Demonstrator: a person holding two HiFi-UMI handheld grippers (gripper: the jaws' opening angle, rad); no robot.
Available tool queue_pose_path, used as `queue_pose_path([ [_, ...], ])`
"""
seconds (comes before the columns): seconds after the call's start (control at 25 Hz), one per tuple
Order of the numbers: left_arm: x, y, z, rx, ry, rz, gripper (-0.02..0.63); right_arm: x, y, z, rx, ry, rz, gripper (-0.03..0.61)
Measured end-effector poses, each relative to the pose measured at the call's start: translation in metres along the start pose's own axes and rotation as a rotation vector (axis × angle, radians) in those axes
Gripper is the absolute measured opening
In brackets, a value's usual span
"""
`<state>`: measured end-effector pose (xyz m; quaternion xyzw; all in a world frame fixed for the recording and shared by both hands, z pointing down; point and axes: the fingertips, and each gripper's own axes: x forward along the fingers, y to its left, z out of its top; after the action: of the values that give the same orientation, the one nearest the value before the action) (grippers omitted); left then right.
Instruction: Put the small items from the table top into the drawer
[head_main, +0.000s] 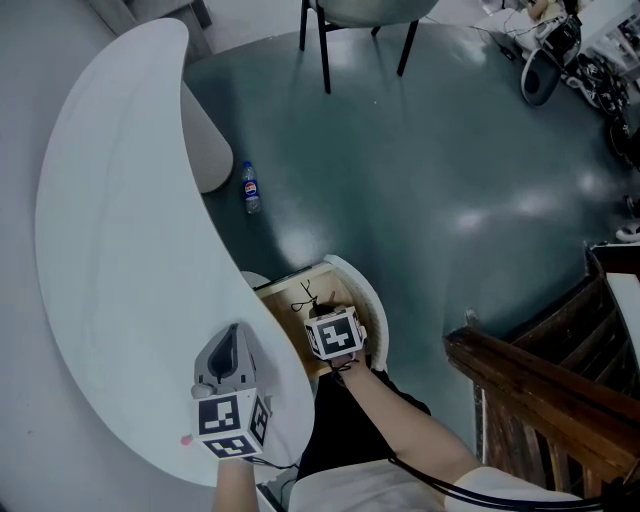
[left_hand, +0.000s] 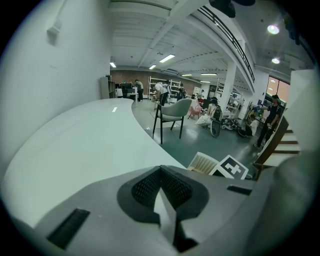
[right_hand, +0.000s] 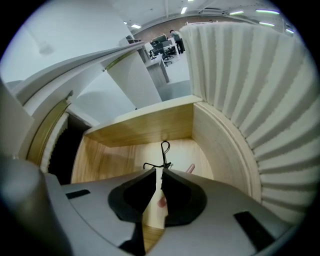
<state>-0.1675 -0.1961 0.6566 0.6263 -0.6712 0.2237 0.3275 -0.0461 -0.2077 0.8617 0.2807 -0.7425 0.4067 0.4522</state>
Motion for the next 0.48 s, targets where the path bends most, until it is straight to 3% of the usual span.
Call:
queue_pose_path([
  [0.24, -0.017, -0.005, -0.005, -0.004, -0.017, 0.017, 0.02, -0.017, 0.007, -0.001, 0.0, -0.034, 0.006, 0.034],
  [0.48, -0.035, -0.016, -0.01, 0.002, -0.038, 0.041, 0.02, -0.058, 0.028, 0.012, -0.039, -0.119, 0.07, 0.034],
])
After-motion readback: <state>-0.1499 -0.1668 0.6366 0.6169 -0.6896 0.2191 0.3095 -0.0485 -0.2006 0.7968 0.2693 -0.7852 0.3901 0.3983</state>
